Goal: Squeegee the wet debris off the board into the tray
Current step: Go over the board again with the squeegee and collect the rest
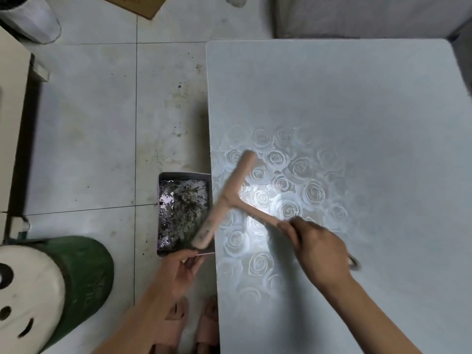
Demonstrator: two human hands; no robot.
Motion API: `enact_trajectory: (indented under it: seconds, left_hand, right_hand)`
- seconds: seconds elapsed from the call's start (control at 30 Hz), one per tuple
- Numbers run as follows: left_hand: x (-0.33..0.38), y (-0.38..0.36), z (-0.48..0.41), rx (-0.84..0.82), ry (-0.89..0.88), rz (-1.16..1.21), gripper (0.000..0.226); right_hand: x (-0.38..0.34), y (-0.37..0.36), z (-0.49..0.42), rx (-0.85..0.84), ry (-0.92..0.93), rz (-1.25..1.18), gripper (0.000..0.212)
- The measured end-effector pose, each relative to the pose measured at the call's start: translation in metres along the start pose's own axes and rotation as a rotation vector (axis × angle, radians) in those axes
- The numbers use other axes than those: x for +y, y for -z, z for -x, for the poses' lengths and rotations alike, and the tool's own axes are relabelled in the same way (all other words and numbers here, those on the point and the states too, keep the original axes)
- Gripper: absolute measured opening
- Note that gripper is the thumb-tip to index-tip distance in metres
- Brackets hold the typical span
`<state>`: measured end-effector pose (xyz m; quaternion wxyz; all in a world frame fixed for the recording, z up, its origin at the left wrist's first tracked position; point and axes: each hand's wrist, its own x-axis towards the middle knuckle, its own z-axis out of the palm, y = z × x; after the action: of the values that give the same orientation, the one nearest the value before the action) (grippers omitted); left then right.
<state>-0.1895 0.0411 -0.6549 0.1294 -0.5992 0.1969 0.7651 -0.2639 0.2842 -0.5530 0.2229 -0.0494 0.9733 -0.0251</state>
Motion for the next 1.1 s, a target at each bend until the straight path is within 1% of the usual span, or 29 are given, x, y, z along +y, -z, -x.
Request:
enact_trajectory:
  seconds: [0.07,0.1,0.17,0.27,0.33,0.43,0.57,0.67,0.73,0.77,0.87,0.93,1.03,1.1]
  left_hand:
    - [-0.003,0.001,0.001,-0.003,-0.012,0.009,0.025]
    - [-0.003,0.002,0.001,-0.01,-0.018,0.009,0.026]
    - [-0.002,0.003,0.0,-0.031,-0.024,0.006,0.029]
    - [-0.001,0.005,0.0,-0.038,-0.019,0.001,0.028]
    - [0.0,0.005,0.0,-0.03,-0.016,0.002,0.027]
    - [-0.001,0.004,0.002,-0.021,-0.004,0.0,0.025]
    - [-0.002,0.004,0.0,-0.018,0.023,0.007,0.024]
    - [-0.002,0.008,-0.003,-0.016,0.013,0.042,0.024]
    - [0.0,0.008,-0.003,-0.04,0.009,0.024,0.031]
    - [0.001,0.01,-0.004,-0.037,0.006,0.026,0.032]
    - [0.004,0.008,-0.004,-0.015,0.001,0.017,0.025]
    - [0.005,0.003,0.0,0.006,0.006,-0.007,0.023]
    - [0.008,-0.004,0.01,0.03,0.01,-0.052,0.02]
    - [0.01,-0.006,0.015,0.021,0.011,-0.059,0.021]
  right_hand:
    - [-0.018,0.006,-0.008,0.078,0.071,0.033,0.044]
    - [-0.018,0.013,-0.007,0.105,0.077,0.049,0.045]
    - [0.004,0.028,0.007,0.097,0.011,0.008,0.047]
    - [0.058,0.046,0.043,0.088,-0.147,-0.079,0.051]
    - [0.068,0.05,0.059,0.073,-0.188,0.013,0.053]
    - [0.043,0.035,0.049,0.033,-0.139,0.142,0.048]
    - [-0.018,0.012,0.0,0.025,-0.067,0.056,0.041]
    - [-0.051,0.016,-0.022,0.055,-0.009,-0.039,0.037]
    - [-0.036,0.025,-0.016,0.109,-0.011,-0.075,0.038]
    - [-0.022,0.027,-0.008,0.105,-0.021,-0.107,0.039]
    - [0.045,0.032,0.037,0.013,-0.101,-0.219,0.036]
    - [0.09,0.033,0.073,-0.022,-0.201,-0.257,0.031]
    - [0.138,0.026,0.111,-0.006,-0.349,-0.21,0.022]
    - [0.147,0.02,0.116,-0.046,-0.388,-0.183,0.02]
